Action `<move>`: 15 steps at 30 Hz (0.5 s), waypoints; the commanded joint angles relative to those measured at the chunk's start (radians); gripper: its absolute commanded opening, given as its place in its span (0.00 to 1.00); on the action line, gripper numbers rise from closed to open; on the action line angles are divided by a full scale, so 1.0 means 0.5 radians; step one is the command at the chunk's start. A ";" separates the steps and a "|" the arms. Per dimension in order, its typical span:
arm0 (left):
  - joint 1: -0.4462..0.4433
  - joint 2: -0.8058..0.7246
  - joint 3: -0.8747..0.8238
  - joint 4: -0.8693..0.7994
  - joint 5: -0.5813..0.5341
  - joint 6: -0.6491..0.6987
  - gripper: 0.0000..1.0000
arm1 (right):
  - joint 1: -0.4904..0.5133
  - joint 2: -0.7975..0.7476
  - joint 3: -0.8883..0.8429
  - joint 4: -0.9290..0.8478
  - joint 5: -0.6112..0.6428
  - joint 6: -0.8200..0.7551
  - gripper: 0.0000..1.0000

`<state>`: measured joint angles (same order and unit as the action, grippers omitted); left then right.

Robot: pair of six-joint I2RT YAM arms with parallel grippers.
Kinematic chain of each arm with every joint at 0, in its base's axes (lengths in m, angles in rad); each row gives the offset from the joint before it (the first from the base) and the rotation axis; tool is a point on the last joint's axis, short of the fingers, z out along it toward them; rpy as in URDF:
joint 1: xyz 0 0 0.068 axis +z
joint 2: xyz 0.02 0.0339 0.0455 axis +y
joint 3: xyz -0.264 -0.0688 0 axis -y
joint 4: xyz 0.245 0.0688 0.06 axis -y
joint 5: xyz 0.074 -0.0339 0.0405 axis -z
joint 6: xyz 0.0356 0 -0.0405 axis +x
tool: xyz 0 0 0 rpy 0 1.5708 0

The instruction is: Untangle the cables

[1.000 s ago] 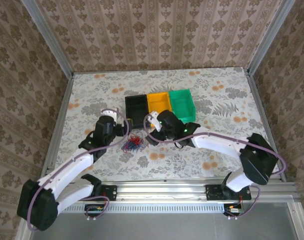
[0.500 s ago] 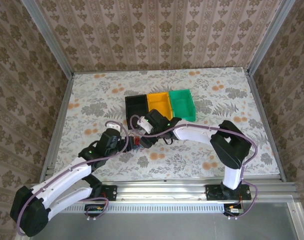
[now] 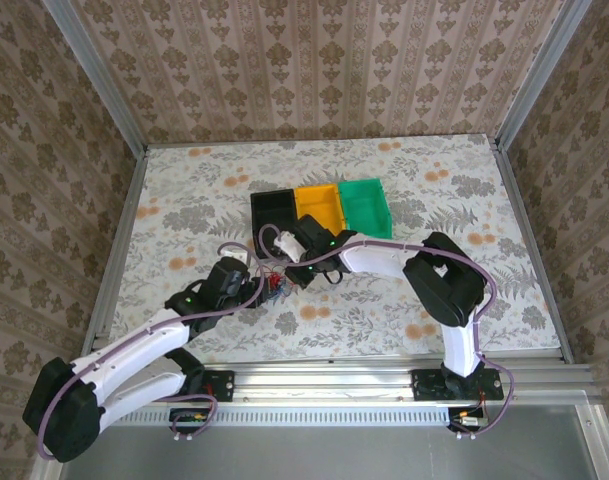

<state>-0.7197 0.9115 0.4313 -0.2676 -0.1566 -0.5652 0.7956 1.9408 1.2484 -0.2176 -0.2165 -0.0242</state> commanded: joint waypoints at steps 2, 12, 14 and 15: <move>-0.007 0.100 -0.029 0.044 -0.015 -0.003 0.58 | -0.035 -0.084 -0.071 0.090 -0.151 0.106 0.00; 0.010 0.426 -0.008 0.281 0.069 0.050 0.36 | -0.088 -0.331 -0.326 0.212 -0.191 0.311 0.00; 0.037 0.499 -0.019 0.347 0.082 0.052 0.24 | -0.108 -0.385 -0.381 0.244 -0.177 0.362 0.00; 0.053 0.540 -0.016 0.372 0.085 0.048 0.17 | -0.118 -0.422 -0.411 0.259 -0.159 0.391 0.00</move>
<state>-0.7109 1.1439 0.4309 -0.1383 -0.1291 -0.5442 0.7547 1.7912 1.0790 -0.1276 -0.2813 0.1093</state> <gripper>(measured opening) 0.213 0.042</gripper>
